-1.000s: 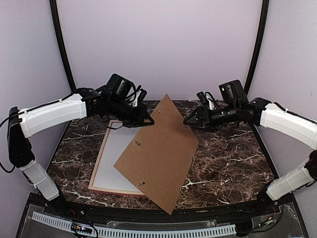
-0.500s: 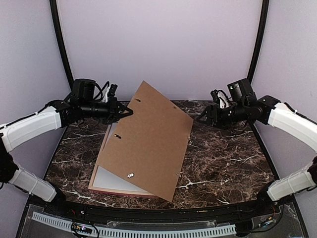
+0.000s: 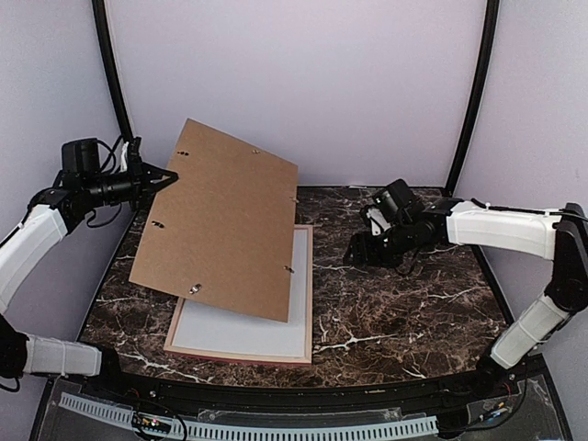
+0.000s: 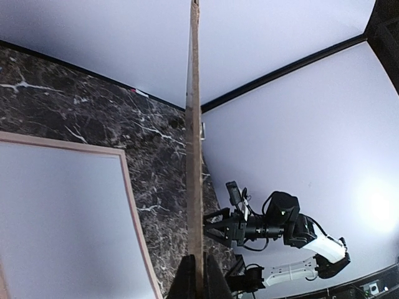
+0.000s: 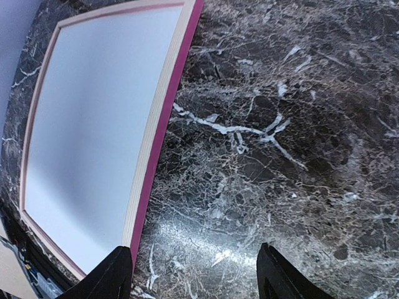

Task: Put the photo into the frame
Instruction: Move the frame body to the center of the board.

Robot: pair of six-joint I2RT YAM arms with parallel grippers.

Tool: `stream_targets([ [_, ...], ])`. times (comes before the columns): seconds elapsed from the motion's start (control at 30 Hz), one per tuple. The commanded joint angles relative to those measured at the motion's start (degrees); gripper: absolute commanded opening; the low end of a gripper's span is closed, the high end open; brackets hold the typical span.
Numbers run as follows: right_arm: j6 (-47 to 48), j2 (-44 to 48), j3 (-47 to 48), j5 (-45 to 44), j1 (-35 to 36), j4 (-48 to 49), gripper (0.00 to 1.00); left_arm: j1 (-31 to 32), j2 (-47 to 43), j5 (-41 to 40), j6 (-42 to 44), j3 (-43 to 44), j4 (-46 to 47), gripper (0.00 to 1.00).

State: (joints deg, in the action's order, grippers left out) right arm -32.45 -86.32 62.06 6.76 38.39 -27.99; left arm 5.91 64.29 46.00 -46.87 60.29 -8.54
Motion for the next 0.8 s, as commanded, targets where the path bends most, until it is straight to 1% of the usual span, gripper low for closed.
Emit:
stream_targets([
  [0.0,-1.4,-5.2,2.7,-3.2,3.8,4.5,0.69,-5.3,-2.1,4.2,3.6,4.2,-5.8,0.00],
  [0.13,-2.0,-10.7,5.2,-3.3,6.4,5.9,0.68,-8.1,-2.1,4.2,3.8,4.3,-6.4,0.00],
  [0.4,-2.7,-19.9,11.4,-2.9,10.5,6.4,0.64,-9.5,-1.6,1.0,7.0,5.1,-9.9,0.00],
  [0.6,-3.5,-24.7,15.2,-3.0,11.8,5.5,0.63,-9.8,-1.7,-1.5,9.7,6.8,-12.6,0.00],
  [0.77,-3.7,-27.8,17.5,-4.3,12.1,4.0,0.61,-9.8,-1.7,-1.3,10.0,6.6,-12.4,0.00],
])
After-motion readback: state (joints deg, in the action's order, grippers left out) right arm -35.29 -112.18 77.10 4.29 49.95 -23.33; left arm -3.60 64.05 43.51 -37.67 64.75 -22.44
